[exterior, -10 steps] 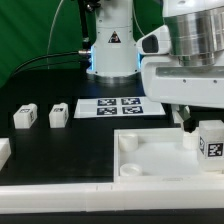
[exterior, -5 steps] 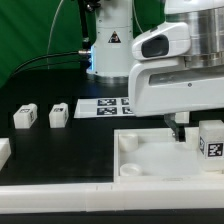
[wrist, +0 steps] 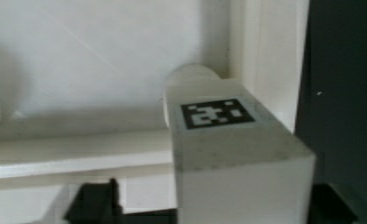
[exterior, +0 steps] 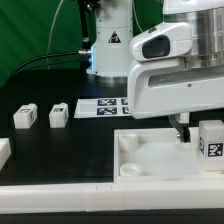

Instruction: Assemble one leg

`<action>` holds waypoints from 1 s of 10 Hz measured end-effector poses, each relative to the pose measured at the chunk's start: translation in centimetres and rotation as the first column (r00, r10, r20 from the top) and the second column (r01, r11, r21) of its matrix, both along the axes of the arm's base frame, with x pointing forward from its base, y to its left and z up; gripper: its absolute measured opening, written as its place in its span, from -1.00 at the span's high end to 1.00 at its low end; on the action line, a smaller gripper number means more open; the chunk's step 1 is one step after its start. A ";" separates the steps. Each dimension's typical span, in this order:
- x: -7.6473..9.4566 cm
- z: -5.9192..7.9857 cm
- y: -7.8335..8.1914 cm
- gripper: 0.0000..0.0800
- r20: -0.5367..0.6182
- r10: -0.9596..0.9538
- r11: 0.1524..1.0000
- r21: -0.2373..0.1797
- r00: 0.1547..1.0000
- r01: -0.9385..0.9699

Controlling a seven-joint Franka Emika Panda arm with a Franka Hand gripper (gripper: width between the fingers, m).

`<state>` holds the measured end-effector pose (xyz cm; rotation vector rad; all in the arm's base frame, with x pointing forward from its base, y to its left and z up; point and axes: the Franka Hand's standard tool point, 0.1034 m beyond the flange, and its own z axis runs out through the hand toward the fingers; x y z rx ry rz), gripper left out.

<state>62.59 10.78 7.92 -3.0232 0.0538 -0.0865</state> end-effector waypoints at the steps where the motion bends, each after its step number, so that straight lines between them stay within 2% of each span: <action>1: 0.0 0.0 0.0 0.12 0.000 0.000 1.000 0.000 1.000 0.000; 2: 0.0 0.0 0.0 0.27 0.000 0.000 1.000 0.000 1.000 0.000; 6: 0.0 0.0 0.0 0.27 -0.008 -0.071 0.997 0.005 0.997 0.071; 8: 0.0 0.0 0.0 0.27 -0.038 -0.294 0.956 0.018 0.955 0.294; 9: 0.0 0.0 0.0 0.27 -0.045 -0.338 0.940 0.019 0.940 0.340; 10: 0.0 -0.1 -0.2 0.26 -0.063 -0.454 0.890 0.021 0.889 0.456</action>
Offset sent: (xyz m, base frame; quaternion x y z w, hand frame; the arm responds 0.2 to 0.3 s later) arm 0.0000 0.0000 0.0000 0.0000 0.0000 0.0000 1.0000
